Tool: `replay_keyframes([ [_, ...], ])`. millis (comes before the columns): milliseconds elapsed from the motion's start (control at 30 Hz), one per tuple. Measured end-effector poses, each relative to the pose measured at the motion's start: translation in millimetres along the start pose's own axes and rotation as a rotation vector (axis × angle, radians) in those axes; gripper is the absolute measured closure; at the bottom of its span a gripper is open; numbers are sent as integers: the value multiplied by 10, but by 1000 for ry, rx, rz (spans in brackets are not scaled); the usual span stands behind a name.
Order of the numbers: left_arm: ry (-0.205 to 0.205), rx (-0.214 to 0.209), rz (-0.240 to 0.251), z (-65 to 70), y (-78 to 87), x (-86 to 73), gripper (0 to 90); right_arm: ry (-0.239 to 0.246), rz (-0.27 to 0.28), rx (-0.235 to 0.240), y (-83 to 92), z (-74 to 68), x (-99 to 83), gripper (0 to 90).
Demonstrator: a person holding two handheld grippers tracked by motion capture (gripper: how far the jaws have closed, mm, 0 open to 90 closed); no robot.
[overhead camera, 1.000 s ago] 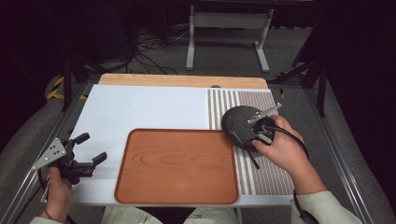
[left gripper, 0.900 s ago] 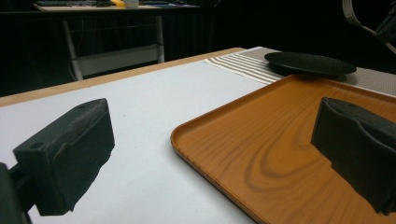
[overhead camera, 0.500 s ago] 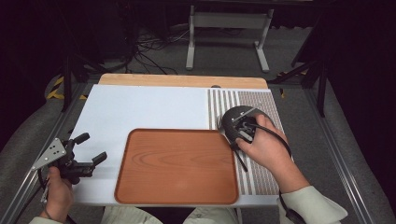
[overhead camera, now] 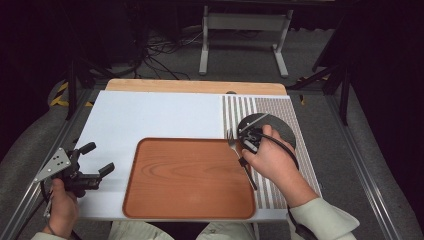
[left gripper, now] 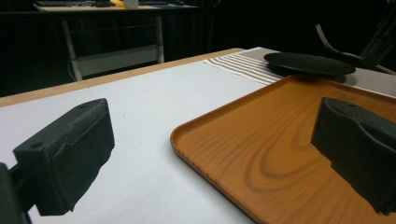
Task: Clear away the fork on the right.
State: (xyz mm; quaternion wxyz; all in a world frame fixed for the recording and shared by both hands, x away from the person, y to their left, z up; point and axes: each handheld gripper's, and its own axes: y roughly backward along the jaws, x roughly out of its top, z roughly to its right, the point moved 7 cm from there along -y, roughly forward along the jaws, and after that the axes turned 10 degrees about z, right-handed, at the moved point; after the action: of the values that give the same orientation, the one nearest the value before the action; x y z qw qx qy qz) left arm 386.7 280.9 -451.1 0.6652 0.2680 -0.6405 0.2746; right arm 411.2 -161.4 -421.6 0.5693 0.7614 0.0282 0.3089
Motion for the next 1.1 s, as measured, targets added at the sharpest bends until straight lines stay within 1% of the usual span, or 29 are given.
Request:
replay_keyframes([
  [33, 0, 0, 0, -1, 0, 0, 1, -10, -8, -3, -28, -10, -6, 844],
  [100, 1, 0, 3, -1, -1, 1, 1, -13, -22, -4, -71, -18, -18, 844],
  [233, 0, 0, 2, -1, 0, 2, 1, -47, -47, -10, -159, -38, -47, 844],
  [433, -1, -1, 0, -1, 2, 3, 1, -62, -88, -2, -255, -76, -93, 843],
  [733, -1, -1, 1, -4, 4, 6, 1, -72, -126, -1, -389, -105, -149, 843],
  [900, -2, -2, 1, -4, 6, 8, 1, -90, -143, -5, -448, -109, -169, 842],
  [1100, -2, 0, 4, -4, 6, 11, 1, -100, -155, -6, -481, -109, -181, 842],
])
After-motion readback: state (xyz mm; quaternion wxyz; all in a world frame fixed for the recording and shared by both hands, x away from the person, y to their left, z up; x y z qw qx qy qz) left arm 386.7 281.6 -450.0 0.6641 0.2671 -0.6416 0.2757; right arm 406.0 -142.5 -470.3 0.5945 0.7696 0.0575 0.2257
